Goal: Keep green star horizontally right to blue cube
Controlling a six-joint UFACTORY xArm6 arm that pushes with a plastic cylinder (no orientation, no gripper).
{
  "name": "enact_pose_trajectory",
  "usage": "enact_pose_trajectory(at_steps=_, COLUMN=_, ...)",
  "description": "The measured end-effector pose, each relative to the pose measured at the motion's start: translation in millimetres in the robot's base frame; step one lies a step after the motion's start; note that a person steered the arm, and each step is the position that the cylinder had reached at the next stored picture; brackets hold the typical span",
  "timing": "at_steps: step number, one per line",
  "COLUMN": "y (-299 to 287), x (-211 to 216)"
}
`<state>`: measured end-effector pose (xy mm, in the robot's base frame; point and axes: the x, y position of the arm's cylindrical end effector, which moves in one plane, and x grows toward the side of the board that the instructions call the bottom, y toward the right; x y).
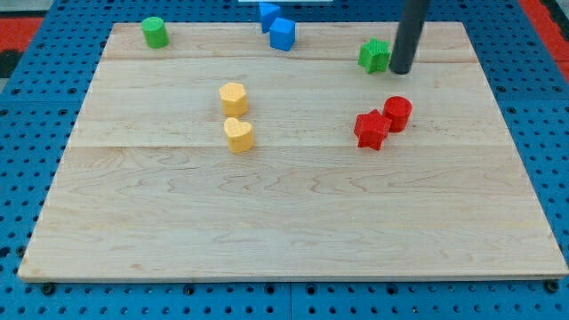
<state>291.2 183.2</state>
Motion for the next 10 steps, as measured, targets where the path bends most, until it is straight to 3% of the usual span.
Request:
enact_pose_trajectory(at_steps=1, y=20.1, x=21.3)
enact_pose_trajectory(at_steps=2, y=-27.8, x=39.1)
enact_pose_trajectory(at_steps=3, y=-83.5, x=7.6)
enact_pose_trajectory(at_steps=4, y=-72.5, x=-13.6)
enact_pose_trajectory(at_steps=5, y=-26.1, x=-13.5)
enact_pose_trajectory(at_steps=7, y=7.6, x=1.3)
enact_pose_trajectory(at_steps=10, y=23.4, x=-31.4)
